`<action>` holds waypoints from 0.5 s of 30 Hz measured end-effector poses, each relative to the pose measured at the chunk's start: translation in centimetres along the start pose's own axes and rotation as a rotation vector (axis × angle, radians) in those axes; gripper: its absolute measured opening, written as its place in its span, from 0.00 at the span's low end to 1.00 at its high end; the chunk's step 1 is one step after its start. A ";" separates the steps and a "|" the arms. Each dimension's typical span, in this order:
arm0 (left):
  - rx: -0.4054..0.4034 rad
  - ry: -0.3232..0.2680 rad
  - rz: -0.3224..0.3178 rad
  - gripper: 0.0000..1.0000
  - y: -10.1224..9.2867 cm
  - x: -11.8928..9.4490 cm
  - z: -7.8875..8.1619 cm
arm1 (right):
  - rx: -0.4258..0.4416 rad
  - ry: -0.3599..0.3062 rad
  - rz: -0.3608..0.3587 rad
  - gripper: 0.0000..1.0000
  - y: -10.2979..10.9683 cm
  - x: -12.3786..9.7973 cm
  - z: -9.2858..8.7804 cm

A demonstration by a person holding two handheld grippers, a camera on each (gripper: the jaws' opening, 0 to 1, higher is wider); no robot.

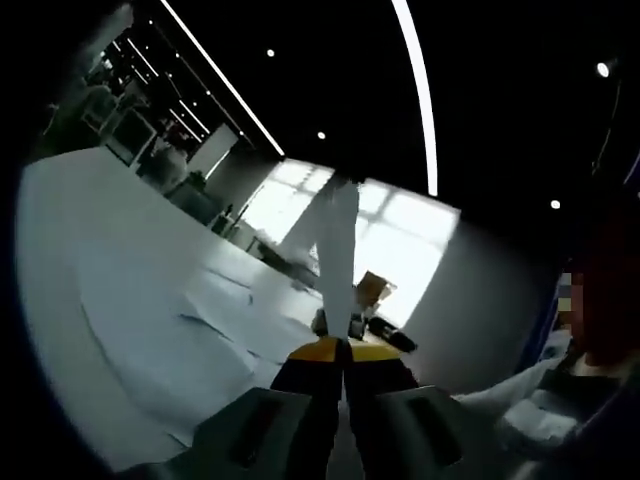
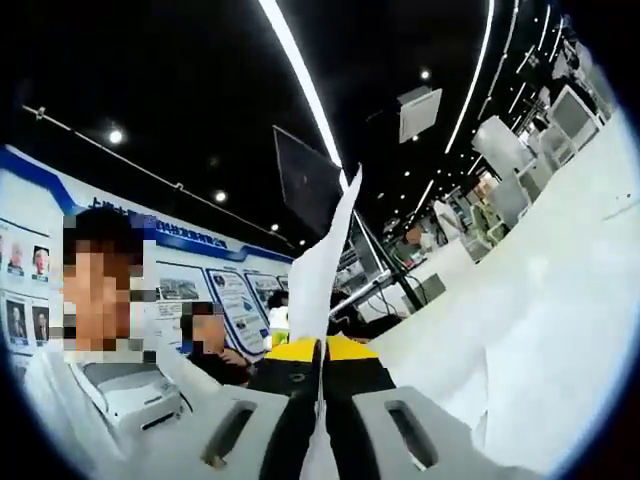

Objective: Organize the stack of printing papers by aligning and flattening the scattered papers on the table

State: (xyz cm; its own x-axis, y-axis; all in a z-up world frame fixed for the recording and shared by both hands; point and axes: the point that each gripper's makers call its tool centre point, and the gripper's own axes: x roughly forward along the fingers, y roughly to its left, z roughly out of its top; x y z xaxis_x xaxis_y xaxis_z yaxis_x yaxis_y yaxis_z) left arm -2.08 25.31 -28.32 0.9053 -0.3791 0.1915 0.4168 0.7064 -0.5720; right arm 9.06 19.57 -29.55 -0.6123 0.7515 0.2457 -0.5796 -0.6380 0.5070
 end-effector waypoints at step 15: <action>0.032 0.010 0.084 0.11 1.1 0.0 -0.7 | 0.007 0.013 0.011 0.00 0.6 -0.1 -0.1</action>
State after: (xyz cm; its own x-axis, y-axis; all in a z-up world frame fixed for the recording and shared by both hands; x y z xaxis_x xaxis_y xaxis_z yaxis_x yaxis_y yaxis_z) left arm -1.66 25.66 -29.50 0.9364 -0.3236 0.1358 0.3420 0.7549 -0.5597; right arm 8.70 19.09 -29.38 -0.6256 0.7420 0.2408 -0.5688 -0.6451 0.5101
